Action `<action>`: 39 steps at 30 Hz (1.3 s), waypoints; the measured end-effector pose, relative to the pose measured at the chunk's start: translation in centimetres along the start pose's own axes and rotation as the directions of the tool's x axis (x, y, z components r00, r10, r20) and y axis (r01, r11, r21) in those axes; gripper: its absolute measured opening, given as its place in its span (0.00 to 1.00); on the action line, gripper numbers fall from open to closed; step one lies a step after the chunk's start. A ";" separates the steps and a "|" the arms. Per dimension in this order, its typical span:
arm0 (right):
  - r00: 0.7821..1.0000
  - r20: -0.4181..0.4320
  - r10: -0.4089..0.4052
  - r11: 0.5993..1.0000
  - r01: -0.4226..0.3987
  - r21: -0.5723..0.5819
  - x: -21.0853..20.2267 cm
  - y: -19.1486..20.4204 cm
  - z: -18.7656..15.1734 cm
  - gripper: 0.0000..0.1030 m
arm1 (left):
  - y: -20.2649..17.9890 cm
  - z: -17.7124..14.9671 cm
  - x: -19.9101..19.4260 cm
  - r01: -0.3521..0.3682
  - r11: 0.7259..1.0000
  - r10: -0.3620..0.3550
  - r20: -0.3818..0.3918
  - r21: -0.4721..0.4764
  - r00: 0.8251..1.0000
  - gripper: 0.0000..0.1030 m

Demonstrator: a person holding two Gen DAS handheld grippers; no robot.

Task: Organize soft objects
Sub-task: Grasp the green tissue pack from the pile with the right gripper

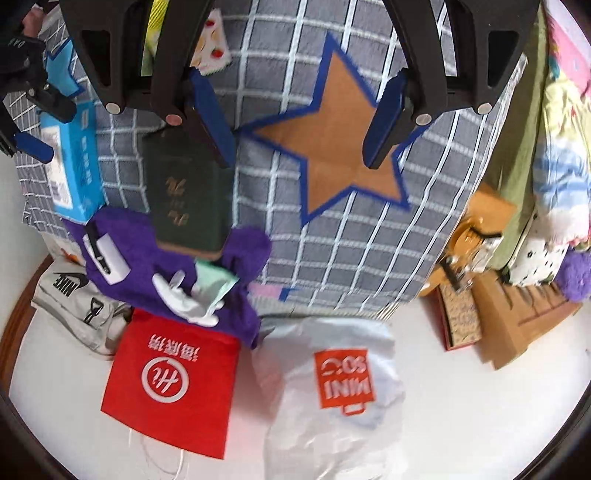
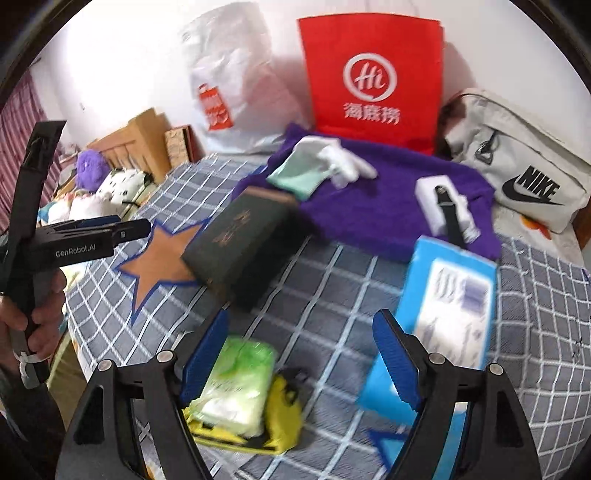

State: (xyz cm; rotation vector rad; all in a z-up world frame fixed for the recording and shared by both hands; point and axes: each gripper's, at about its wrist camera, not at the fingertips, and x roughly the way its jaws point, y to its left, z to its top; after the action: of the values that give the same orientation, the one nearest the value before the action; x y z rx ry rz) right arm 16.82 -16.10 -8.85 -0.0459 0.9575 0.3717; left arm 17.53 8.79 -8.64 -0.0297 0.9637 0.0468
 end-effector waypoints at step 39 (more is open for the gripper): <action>0.999 0.028 -0.020 0.999 0.019 0.031 -2.9 0.2 -7.9 0.46 | -5.3 -10.1 2.5 0.248 0.968 -0.252 -0.115 -0.046 0.961 0.73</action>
State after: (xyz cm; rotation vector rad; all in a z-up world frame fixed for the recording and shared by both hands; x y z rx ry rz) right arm 9.03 -18.34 -11.06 -0.0220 0.9342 0.3389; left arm 10.96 3.12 -16.42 -0.1852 1.0728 -0.1751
